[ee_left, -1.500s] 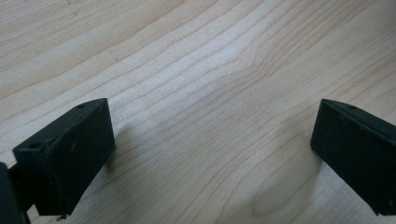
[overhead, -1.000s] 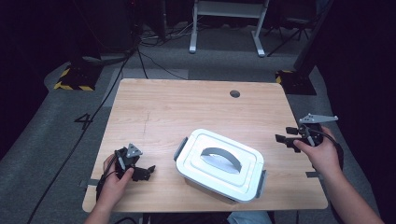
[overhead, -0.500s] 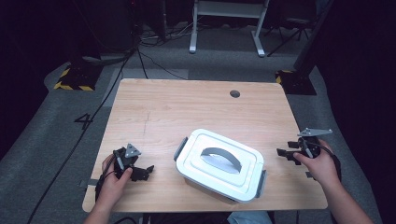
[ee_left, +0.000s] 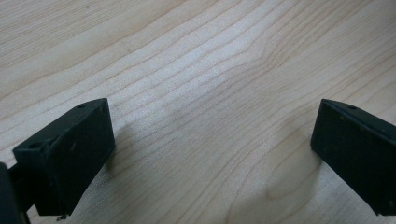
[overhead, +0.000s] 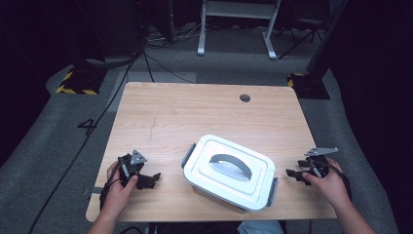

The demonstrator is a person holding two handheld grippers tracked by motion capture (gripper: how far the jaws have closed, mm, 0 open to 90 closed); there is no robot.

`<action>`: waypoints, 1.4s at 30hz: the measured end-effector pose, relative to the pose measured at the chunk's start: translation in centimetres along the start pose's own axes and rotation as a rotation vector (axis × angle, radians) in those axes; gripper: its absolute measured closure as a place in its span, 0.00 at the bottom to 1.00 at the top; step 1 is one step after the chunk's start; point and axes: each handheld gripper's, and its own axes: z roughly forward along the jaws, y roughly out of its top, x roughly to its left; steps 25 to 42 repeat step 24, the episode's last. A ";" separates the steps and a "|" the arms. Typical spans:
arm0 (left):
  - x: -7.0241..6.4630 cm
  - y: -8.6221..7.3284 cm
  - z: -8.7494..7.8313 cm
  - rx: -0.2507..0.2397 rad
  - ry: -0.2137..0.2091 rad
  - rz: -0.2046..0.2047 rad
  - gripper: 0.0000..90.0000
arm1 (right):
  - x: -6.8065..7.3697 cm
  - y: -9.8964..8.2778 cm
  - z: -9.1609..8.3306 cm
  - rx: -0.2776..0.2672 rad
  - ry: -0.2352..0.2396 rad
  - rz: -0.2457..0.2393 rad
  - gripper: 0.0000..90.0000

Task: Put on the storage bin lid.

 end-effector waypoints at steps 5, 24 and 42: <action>0.0 0.0 0.0 0.000 0.000 0.000 0.00 | 0.5 -0.6 0.2 -0.025 -0.019 -0.029 0.24; 0.0 0.0 0.0 0.000 0.000 0.000 0.00 | 1.6 -1.7 1.7 -0.149 -0.075 -0.016 0.00; 0.0 0.0 0.0 0.000 0.000 0.000 0.00 | 1.6 -1.7 1.7 -0.149 -0.075 -0.016 0.00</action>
